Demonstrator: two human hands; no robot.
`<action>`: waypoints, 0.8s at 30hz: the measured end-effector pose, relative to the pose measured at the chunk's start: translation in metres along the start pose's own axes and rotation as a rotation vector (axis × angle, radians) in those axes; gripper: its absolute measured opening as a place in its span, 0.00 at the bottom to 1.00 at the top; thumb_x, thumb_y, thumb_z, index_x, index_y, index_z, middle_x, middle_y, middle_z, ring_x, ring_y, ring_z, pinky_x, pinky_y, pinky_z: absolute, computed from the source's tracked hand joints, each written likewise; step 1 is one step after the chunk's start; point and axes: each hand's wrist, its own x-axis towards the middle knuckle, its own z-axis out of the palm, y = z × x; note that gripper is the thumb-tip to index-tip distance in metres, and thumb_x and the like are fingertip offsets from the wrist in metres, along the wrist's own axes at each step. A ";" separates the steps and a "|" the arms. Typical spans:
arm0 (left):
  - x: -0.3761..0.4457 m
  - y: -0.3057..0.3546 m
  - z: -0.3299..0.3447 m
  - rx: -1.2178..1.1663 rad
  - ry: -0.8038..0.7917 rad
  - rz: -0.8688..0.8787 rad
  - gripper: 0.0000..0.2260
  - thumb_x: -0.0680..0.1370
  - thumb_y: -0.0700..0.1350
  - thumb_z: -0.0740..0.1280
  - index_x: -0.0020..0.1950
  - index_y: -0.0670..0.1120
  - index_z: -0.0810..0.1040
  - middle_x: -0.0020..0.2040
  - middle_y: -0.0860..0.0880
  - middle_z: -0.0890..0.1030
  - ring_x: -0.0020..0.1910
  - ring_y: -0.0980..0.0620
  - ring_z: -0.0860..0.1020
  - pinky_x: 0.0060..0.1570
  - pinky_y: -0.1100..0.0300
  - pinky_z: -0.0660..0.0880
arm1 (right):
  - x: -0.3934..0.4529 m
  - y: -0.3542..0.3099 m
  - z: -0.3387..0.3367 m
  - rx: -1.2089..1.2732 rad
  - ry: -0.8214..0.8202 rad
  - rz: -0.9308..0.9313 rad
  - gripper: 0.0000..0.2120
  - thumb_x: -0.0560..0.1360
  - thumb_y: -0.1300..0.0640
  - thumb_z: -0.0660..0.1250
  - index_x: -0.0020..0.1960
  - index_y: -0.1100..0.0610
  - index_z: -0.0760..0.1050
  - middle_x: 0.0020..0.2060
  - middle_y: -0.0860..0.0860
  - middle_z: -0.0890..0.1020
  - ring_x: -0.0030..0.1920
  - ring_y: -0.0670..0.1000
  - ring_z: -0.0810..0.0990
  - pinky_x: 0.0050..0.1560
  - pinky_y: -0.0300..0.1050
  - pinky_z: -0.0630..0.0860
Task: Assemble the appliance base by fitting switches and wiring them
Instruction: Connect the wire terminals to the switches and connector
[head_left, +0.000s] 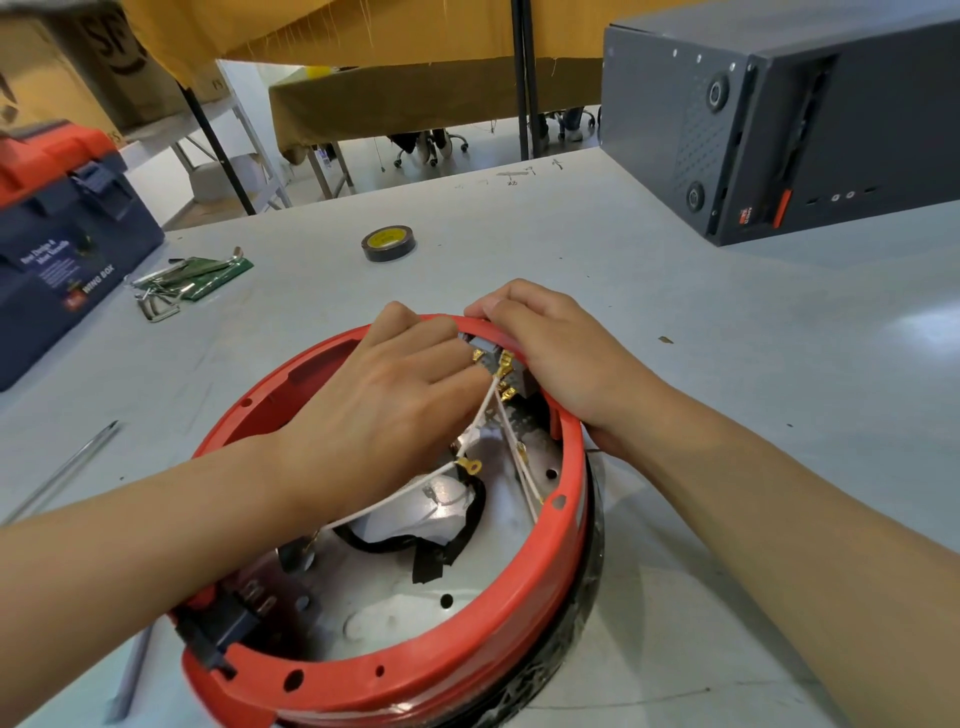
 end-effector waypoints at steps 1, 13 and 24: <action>-0.001 -0.003 0.000 -0.018 -0.015 -0.009 0.07 0.68 0.32 0.74 0.34 0.38 0.77 0.31 0.44 0.73 0.32 0.45 0.71 0.38 0.53 0.62 | 0.000 0.000 0.000 -0.004 0.000 0.000 0.13 0.79 0.50 0.59 0.50 0.55 0.78 0.47 0.53 0.82 0.50 0.53 0.80 0.58 0.57 0.75; 0.010 -0.018 -0.001 -0.177 -0.067 -0.164 0.11 0.67 0.49 0.73 0.34 0.45 0.73 0.30 0.55 0.70 0.33 0.53 0.69 0.39 0.58 0.57 | -0.002 -0.002 0.002 0.019 -0.007 -0.013 0.10 0.79 0.52 0.59 0.44 0.54 0.76 0.47 0.57 0.81 0.51 0.58 0.79 0.60 0.59 0.72; 0.017 -0.018 -0.002 -0.171 -0.094 -0.140 0.10 0.66 0.48 0.72 0.34 0.43 0.75 0.29 0.55 0.69 0.31 0.53 0.66 0.40 0.55 0.62 | -0.004 -0.004 0.001 0.034 -0.022 -0.011 0.13 0.80 0.54 0.57 0.37 0.51 0.71 0.36 0.51 0.75 0.42 0.52 0.74 0.49 0.53 0.72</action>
